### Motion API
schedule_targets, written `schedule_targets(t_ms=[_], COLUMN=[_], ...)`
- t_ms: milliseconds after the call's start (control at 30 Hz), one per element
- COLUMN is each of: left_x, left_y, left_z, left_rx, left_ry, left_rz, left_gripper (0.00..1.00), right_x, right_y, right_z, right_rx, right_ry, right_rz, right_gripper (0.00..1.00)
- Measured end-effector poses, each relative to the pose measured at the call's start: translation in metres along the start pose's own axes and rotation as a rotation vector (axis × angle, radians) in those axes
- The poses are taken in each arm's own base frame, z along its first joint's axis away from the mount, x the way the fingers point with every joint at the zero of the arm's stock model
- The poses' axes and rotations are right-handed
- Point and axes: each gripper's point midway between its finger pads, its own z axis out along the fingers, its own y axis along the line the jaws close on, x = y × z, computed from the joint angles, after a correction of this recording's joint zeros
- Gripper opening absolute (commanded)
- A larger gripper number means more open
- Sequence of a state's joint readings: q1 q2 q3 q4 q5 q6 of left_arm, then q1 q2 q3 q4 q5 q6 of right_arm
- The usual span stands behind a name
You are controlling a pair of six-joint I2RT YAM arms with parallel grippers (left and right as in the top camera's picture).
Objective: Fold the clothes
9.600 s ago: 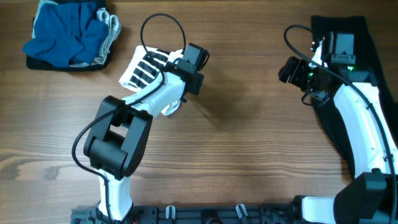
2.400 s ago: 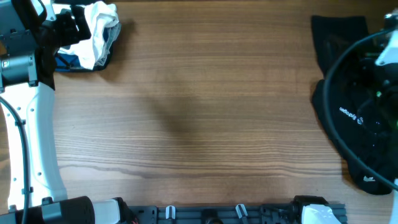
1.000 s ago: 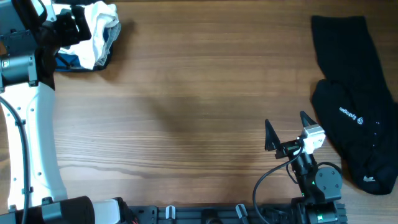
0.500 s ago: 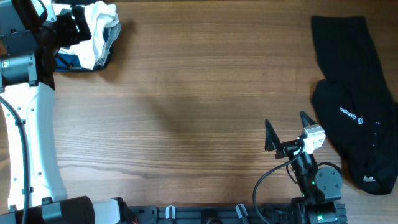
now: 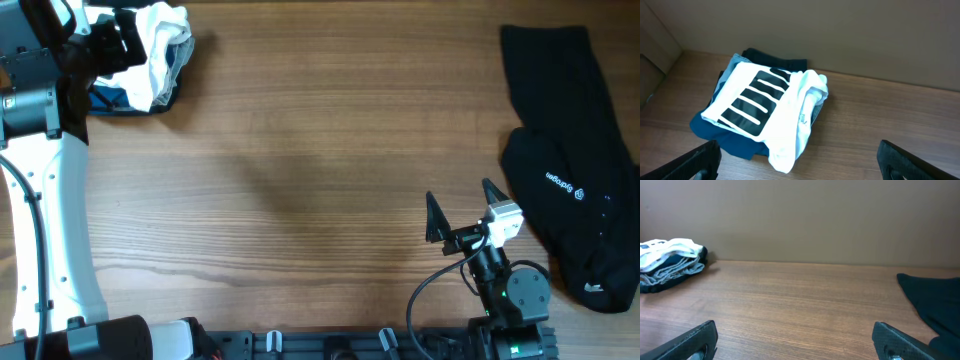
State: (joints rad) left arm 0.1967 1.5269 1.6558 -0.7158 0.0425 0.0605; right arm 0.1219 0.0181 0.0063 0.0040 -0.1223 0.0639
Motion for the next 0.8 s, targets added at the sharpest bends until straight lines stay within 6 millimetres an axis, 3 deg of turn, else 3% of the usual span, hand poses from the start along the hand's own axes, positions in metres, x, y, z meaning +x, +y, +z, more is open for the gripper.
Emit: schedule_targets(t_ms=[167,300,400,567,733,800], left_x=[0.017,0.012,0.029,0.107,0.167,0.181], left_y=[-0.011,-0.032,-0.037,-0.037,-0.045,-0.049], left_z=[-0.009,-0.027,-0.036,-0.041,-0.062,-0.070], left_rx=[0.029,0.104,0.138,0.173,0.219,0.241], left_ry=[0.045,-0.095,-0.191,-0.311,-0.406,-0.434], left_rz=[0.010,0.028,0.022,-0.049,-0.080,-0.077], left_gripper=[1.00,1.00,1.00,1.00,1.00,1.00], right_x=[0.000,0.000,-0.001,-0.001,-0.001,-0.001], right_y=[0.000,0.000,0.000,0.000,0.000,0.000], right_z=[0.000,0.000,0.000,0.000,0.000,0.000], right_rx=[0.000,0.000,0.000,0.000,0.000,0.000], right_ry=[0.000,-0.001,-0.002,-0.004,-0.004,-0.005], right_rz=[0.000,0.001,0.003,0.003,0.003,0.003], right_gripper=[1.00,1.00,1.00,1.00,1.00,1.00])
